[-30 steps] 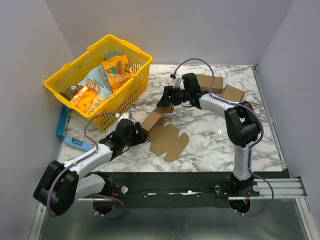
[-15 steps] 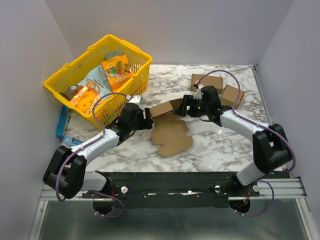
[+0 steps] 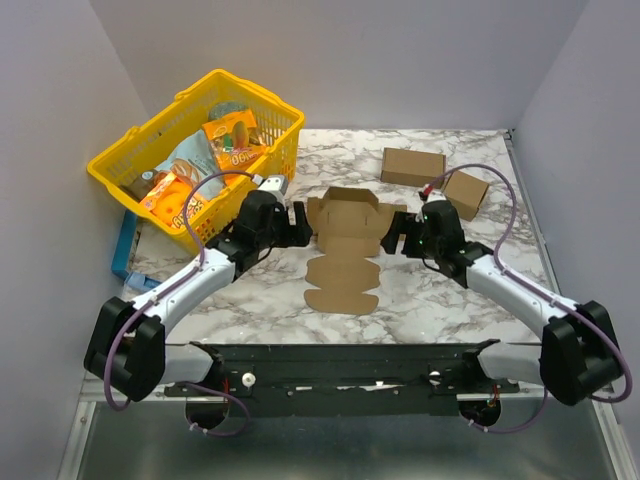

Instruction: Fold the paper box

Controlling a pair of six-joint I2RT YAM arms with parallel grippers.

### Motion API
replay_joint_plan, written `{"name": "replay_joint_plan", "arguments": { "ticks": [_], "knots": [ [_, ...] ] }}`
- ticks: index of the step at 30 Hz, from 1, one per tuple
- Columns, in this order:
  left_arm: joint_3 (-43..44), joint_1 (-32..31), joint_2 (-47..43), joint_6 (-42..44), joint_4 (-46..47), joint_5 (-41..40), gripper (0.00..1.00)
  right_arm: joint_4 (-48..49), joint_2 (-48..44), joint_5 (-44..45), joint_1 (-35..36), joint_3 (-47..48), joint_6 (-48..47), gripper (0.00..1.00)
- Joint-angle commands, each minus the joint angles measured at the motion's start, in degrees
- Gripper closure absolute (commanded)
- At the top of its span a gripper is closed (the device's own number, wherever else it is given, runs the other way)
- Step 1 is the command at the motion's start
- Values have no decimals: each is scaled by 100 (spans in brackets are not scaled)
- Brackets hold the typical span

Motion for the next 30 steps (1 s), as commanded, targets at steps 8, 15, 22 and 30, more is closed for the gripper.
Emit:
{"name": "replay_joint_plan", "arguments": {
  "ticks": [8,15,22,30],
  "knots": [
    [880,310,558,-369,-81,948,8,48,-1525,-648,10,-596,54,17],
    [1933,381,1287,140,-801,1344,8,-277,-980,-650,10,150,2,17],
    [3077,372,2403,755,-1355,826,11,-531,381,-622,10,1660,-736,18],
    [3937,355,3300,1203,-1838,36,17,-1191,2358,-25,-95,3578,-878,23]
  ]
}}
